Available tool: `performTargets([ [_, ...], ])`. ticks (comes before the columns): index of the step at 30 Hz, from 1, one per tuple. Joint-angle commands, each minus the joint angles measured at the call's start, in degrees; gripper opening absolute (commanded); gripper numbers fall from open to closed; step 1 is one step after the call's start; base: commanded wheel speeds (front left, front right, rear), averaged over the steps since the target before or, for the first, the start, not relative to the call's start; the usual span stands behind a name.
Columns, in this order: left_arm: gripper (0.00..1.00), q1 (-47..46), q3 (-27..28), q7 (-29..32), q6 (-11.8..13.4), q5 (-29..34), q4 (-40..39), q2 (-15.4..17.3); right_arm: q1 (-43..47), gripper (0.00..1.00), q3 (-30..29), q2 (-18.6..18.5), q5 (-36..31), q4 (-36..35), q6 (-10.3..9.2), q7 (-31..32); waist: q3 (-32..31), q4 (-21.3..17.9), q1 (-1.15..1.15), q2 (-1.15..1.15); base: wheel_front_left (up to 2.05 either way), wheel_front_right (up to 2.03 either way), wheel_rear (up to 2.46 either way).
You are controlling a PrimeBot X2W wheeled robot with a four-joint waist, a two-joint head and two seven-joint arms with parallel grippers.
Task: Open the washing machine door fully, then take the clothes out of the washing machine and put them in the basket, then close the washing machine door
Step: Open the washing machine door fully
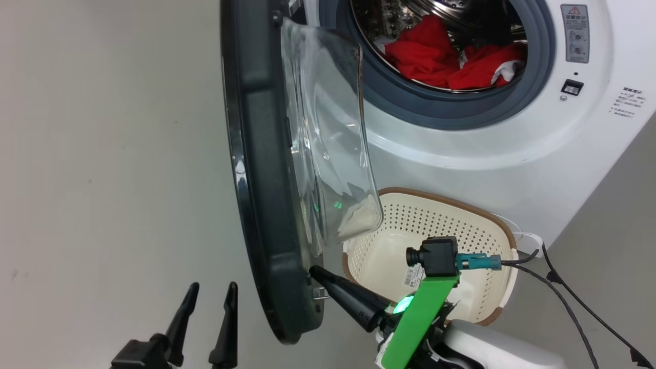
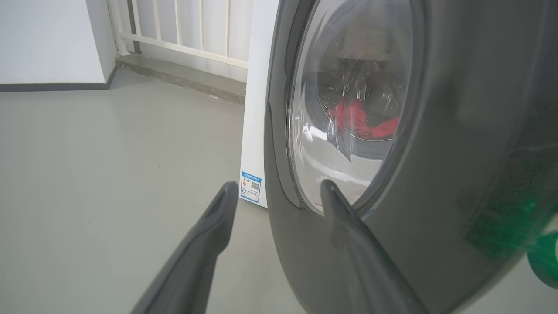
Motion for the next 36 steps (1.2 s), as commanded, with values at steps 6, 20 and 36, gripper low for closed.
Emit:
performTargets([
  [6,1.00,0.2,2.9,-0.7,0.0,1.0,-1.5,0.6,0.7,0.48,0.0,-0.5,-1.0,1.0,0.45,-1.8,-0.2,-1.6,0.00,0.00,0.00,0.00,0.00],
  [20,1.00,0.1,4.9,-0.7,-0.5,1.6,-1.1,0.6,8.6,1.00,-5.6,-4.4,-4.3,8.1,0.45,-3.0,0.1,-5.7,0.00,0.00,0.00,0.00,0.00],
  [36,1.00,0.1,6.6,-0.7,-0.8,2.1,-0.8,0.6,18.3,1.00,-24.2,-3.7,-26.2,11.6,0.45,-3.0,0.3,-9.1,0.00,0.00,0.00,0.00,0.00],
])
